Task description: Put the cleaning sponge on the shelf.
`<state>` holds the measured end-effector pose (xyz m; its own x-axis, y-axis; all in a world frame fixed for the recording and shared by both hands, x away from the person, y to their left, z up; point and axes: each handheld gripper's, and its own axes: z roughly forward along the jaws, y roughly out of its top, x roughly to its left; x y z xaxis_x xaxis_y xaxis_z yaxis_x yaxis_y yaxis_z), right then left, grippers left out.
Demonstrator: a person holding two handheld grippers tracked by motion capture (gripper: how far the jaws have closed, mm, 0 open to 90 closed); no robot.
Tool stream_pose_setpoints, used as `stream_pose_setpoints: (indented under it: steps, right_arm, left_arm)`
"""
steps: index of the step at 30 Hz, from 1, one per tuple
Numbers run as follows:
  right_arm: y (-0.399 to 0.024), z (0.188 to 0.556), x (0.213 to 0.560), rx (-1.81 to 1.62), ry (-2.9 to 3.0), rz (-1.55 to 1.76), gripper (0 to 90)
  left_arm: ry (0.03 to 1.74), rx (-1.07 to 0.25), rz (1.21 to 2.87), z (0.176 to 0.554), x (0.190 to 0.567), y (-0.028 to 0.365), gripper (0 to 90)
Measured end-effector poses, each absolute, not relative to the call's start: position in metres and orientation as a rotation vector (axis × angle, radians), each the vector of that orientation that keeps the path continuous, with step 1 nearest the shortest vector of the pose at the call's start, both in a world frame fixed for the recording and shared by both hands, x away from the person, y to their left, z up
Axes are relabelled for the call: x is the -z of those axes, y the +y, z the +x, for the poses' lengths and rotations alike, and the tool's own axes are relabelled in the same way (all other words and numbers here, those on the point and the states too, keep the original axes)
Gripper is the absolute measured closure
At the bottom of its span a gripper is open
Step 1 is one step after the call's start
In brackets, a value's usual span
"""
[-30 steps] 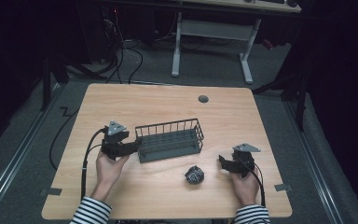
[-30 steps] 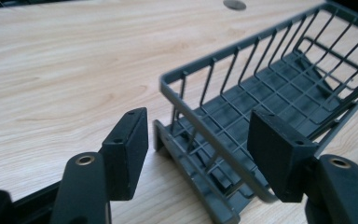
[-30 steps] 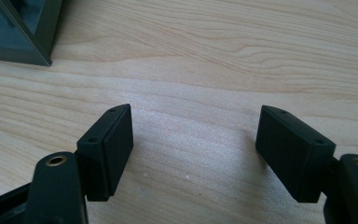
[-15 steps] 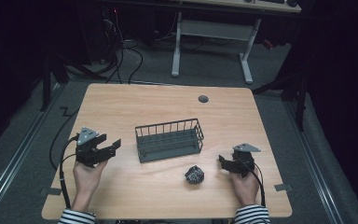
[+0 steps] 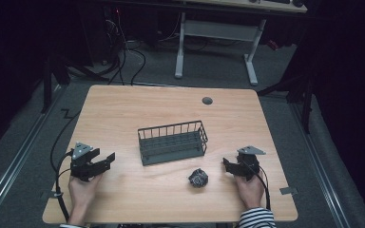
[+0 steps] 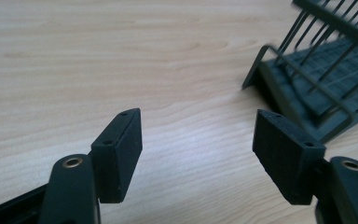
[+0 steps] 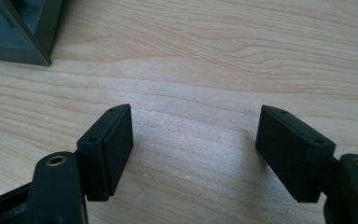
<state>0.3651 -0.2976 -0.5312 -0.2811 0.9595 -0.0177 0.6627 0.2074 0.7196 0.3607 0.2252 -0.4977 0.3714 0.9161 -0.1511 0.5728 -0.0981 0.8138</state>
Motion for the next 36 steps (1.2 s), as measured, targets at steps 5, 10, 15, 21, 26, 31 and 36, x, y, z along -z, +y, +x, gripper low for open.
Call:
stream_pose_setpoints:
  steps: [5, 10, 15, 21, 26, 31, 36]
  right_arm:
    - [-0.298, 0.365, 0.531, -0.842, 2.021, 1.502, 27.5]
    - [-0.298, 0.365, 0.531, -0.842, 2.022, 1.5, 27.6]
    - [-0.298, 0.366, 0.531, -0.843, 2.022, 1.5, 27.6]
    - [-0.298, 0.366, 0.531, -0.844, 2.031, 1.49, 26.3]
    - [-0.297, 0.366, 0.531, -0.841, 2.024, 1.501, 25.9]
    - [-0.297, 0.366, 0.531, -0.843, 2.033, 1.494, 25.4]
    - [-0.298, 0.365, 0.531, -0.846, 2.041, 1.487, 25.3]
  left_arm:
    - [1.338, -0.514, 1.807, 0.364, 0.514, 0.225, 32.9]
    - [1.356, -0.52, 1.808, 0.368, 0.522, 0.225, 32.6]
    - [1.361, -0.536, 1.82, 0.372, 0.525, 0.225, 32.5]
    - [1.393, -0.555, 1.846, 0.377, 0.531, 0.225, 29.8]
    - [1.409, -0.574, 1.865, 0.379, 0.534, 0.226, 28.1]
    - [1.426, -0.582, 1.881, 0.381, 0.537, 0.225, 25.7]
    - [1.434, -0.582, 1.891, 0.38, 0.537, 0.226, 24.7]
